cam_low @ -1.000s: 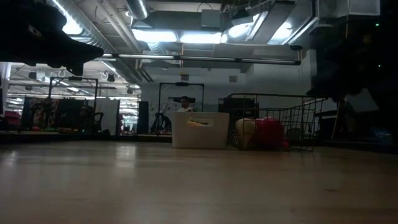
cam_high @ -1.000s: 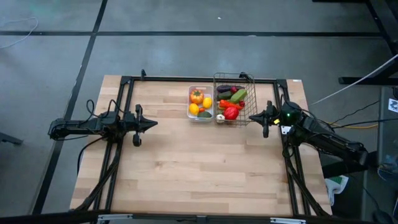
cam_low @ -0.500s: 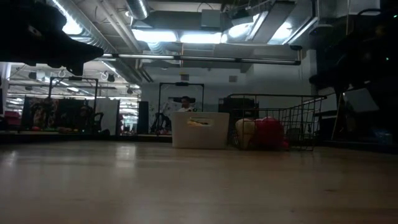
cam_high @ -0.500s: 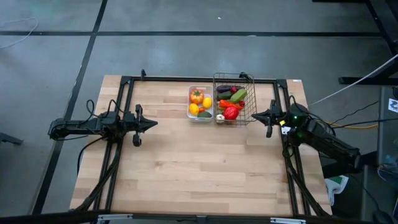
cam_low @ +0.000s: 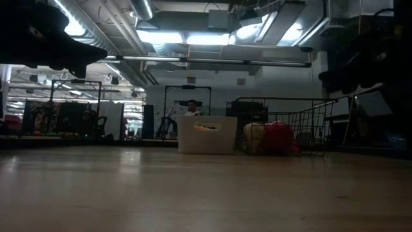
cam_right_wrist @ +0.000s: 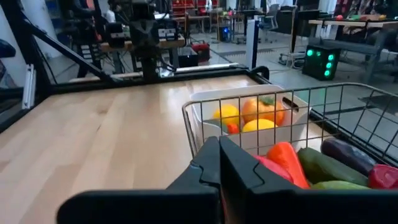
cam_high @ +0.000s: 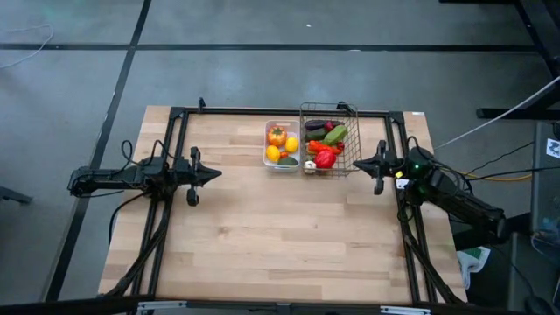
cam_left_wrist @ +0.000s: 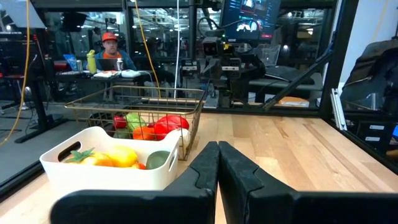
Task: Sort produce into baskets
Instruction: Return to Home Position
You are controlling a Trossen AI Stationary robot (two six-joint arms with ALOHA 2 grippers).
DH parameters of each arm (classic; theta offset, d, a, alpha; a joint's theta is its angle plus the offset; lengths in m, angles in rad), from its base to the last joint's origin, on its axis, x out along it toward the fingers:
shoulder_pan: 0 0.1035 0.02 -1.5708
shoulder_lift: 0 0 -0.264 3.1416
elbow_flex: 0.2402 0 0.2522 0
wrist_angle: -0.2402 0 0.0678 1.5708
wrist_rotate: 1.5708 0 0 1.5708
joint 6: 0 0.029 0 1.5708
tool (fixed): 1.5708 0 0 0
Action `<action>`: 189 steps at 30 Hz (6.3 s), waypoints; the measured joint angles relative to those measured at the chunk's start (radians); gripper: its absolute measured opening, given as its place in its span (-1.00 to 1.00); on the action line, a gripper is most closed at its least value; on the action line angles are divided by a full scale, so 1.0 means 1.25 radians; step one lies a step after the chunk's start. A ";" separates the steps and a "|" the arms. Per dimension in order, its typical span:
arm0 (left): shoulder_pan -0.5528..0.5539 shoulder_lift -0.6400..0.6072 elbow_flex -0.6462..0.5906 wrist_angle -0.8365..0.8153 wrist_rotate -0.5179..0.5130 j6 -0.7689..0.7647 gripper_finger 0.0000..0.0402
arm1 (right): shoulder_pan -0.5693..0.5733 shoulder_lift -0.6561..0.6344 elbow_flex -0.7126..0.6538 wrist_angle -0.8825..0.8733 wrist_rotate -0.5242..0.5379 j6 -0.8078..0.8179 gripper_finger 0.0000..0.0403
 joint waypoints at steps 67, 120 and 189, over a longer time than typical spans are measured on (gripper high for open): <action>0.000 0.000 0.000 0.000 0.000 0.000 -0.97 | -0.001 -0.016 -0.042 0.135 -0.082 0.029 -0.99; 0.000 0.000 -0.001 0.000 0.000 0.000 -0.97 | 0.163 -0.038 -0.046 0.155 -0.064 0.042 -0.99; 0.000 0.000 -0.001 0.000 0.000 0.000 -0.97 | 0.434 -0.038 -0.044 0.100 0.319 0.000 -0.99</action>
